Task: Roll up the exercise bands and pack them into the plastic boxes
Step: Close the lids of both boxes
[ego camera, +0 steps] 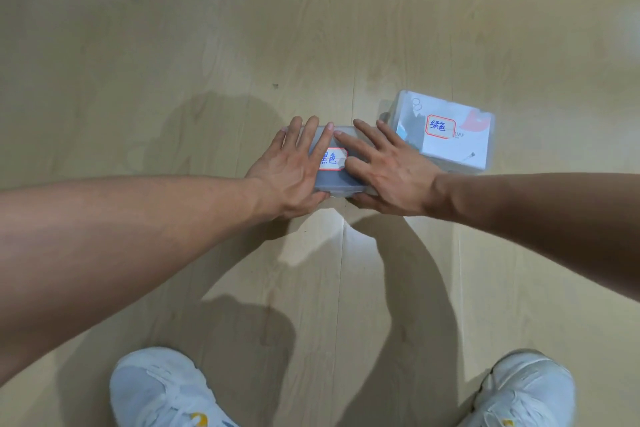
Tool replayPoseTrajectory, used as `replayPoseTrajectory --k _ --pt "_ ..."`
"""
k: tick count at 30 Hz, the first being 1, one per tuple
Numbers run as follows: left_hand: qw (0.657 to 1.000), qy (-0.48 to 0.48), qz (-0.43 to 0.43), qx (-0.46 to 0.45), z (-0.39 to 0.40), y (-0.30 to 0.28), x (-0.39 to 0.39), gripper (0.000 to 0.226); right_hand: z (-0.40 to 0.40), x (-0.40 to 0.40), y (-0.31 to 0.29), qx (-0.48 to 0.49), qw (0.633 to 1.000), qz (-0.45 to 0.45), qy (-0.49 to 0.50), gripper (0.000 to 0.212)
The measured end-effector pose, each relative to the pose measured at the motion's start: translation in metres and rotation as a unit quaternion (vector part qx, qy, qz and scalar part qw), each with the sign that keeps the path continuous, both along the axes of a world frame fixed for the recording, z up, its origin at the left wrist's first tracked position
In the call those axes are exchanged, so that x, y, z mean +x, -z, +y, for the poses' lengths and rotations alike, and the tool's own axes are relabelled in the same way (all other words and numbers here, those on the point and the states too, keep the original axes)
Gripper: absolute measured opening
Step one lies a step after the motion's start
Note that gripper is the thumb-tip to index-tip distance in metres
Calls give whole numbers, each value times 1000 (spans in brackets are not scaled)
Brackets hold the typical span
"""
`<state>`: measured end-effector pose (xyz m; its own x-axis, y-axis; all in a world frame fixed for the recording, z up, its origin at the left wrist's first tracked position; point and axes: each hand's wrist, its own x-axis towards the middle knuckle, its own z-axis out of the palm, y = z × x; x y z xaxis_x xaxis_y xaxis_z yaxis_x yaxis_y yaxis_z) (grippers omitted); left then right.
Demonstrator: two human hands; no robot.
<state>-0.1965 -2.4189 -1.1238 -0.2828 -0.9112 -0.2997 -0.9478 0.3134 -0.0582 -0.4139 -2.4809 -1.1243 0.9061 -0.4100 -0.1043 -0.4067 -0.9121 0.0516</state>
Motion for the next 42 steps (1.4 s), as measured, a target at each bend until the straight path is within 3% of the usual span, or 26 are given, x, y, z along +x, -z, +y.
replayPoseTrajectory --k 11,18,26,29,42 --pt "1000 0 -2 -1 0 2 -1 103 5 -3 -3 -11 999 -10 -31 26" --pt "999 14 -23 -27 2 3 -2 98 16 -1 1 -24 999 -10 -26 25" --pt "998 17 -51 -22 2 1 -6 97 22 2 -3 -48 998 17 -26 44" --pt "999 15 -51 -13 0 1 -6 102 19 -3 0 -30 999 -10 -7 33" --pt "1000 8 -14 -23 3 3 3 108 13 13 -11 21 996 -71 48 64"
